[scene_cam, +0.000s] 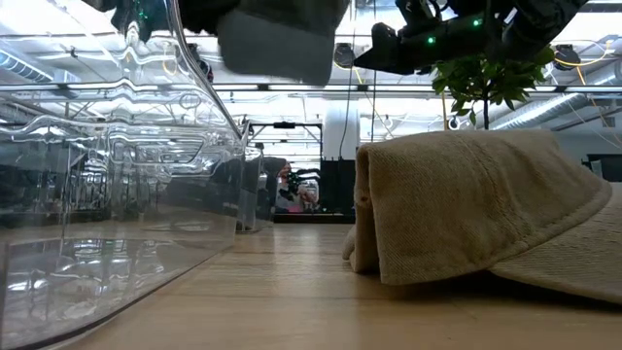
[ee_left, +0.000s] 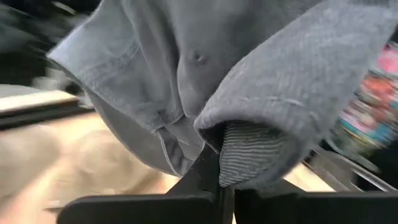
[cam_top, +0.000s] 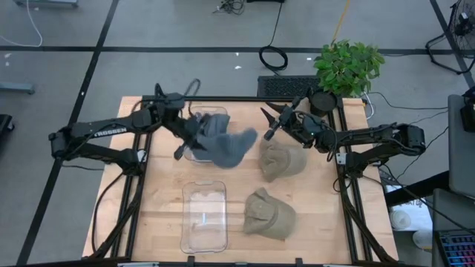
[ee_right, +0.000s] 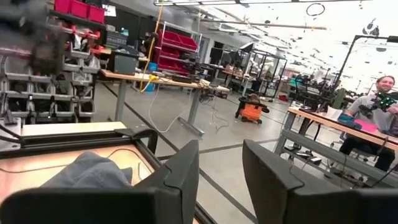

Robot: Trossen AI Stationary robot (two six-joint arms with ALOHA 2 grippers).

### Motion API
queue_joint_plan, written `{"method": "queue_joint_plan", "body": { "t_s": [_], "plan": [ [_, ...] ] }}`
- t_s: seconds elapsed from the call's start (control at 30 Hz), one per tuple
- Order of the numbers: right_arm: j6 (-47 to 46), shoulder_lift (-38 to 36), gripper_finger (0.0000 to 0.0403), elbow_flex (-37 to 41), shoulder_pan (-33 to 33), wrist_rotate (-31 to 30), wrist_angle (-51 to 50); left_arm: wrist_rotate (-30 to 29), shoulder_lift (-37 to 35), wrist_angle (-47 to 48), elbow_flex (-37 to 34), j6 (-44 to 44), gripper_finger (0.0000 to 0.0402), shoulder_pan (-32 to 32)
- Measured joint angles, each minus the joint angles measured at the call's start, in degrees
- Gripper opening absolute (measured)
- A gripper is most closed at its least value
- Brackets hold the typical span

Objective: Stack caps by color
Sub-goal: Stack the blue cap on the stacked blue caps in the top transparent bin

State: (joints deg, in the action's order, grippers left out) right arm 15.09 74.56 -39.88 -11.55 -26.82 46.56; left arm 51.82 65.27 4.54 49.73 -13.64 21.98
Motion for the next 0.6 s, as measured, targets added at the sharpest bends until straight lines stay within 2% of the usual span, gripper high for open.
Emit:
{"method": "queue_joint_plan", "body": {
  "t_s": [0.1,0.27,0.47,0.6],
  "plan": [
    [-0.7,0.0,0.0121,0.0,0.0,0.0,-0.7,0.0,1.0,2.5,0.1,-2.1,0.0010,-1.2],
    [-2.2,0.0,0.0125,0.0,0.0,0.0,-2.4,-6.1,0.7,7.0,0.1,-3.3,0.0010,-0.6],
    [-2.1,0.0,0.0119,0.0,0.0,0.0,-2.8,-5.5,-4.2,15.9,0.1,-8.3,0.0010,4.6],
    [-2.0,0.0,0.0121,0.0,0.0,0.0,-2.7,-0.5,-7.4,23.6,-0.1,-15.0,0.0010,9.6]
  ]
}}
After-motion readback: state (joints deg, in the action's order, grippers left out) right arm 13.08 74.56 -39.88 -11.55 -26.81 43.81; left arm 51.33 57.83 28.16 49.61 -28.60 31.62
